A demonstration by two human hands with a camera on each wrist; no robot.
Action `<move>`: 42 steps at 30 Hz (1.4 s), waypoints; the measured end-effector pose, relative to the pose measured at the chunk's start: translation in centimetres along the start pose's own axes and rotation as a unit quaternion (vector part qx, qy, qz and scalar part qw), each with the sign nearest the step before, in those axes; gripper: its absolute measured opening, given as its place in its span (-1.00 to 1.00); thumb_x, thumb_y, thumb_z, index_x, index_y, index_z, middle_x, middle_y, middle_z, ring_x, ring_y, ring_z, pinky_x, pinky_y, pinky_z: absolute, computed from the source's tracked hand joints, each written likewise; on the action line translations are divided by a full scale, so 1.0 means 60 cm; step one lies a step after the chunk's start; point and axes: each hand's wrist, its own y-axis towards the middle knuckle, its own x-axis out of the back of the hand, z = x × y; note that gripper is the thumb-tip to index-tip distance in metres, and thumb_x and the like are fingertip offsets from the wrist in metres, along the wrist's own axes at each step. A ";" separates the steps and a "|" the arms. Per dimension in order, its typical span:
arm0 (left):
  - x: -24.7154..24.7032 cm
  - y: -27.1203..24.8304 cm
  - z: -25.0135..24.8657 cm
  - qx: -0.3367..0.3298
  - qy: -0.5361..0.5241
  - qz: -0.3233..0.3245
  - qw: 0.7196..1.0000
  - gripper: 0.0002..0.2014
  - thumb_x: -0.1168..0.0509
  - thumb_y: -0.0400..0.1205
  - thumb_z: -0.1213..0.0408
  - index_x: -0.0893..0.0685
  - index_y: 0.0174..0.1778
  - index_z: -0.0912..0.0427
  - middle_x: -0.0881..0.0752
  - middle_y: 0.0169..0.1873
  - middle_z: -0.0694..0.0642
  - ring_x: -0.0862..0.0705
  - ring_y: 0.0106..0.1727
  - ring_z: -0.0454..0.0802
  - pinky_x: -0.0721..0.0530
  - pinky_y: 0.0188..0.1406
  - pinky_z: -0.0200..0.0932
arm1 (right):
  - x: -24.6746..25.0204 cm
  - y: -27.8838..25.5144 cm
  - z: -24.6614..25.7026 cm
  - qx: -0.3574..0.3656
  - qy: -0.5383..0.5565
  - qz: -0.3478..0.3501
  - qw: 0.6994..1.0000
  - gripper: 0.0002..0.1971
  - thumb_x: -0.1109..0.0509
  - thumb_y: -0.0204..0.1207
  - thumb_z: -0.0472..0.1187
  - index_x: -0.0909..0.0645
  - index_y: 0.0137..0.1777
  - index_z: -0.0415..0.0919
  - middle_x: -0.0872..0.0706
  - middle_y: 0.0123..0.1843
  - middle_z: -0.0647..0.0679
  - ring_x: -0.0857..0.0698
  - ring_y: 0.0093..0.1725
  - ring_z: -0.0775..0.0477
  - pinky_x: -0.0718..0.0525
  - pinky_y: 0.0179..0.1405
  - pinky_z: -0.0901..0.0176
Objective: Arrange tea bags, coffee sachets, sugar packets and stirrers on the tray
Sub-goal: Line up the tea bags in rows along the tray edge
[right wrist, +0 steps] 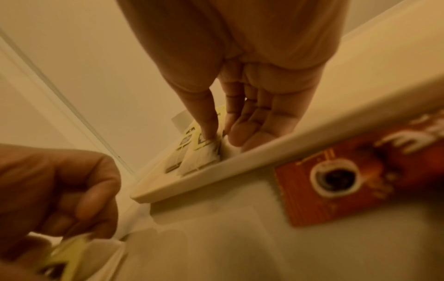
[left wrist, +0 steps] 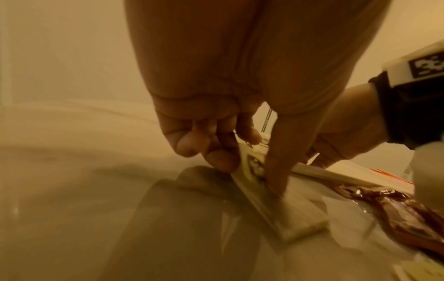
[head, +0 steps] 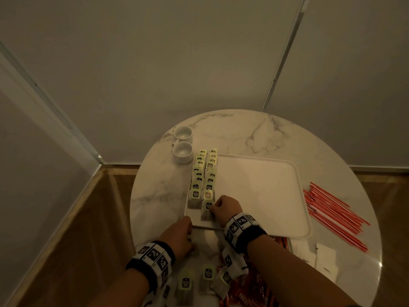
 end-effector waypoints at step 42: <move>0.055 0.095 -0.007 -0.106 0.052 -0.244 0.963 -0.68 -0.41 0.51 0.24 -0.57 0.17 0.06 -0.51 0.15 0.03 -0.46 0.14 0.00 -0.56 0.16 -0.13 | -0.004 -0.033 0.012 0.054 0.046 -0.013 0.997 -0.53 -0.56 0.35 -0.05 -0.39 0.12 -0.12 -0.52 0.07 -0.05 -0.59 -0.01 -0.08 -0.59 -0.16 0.22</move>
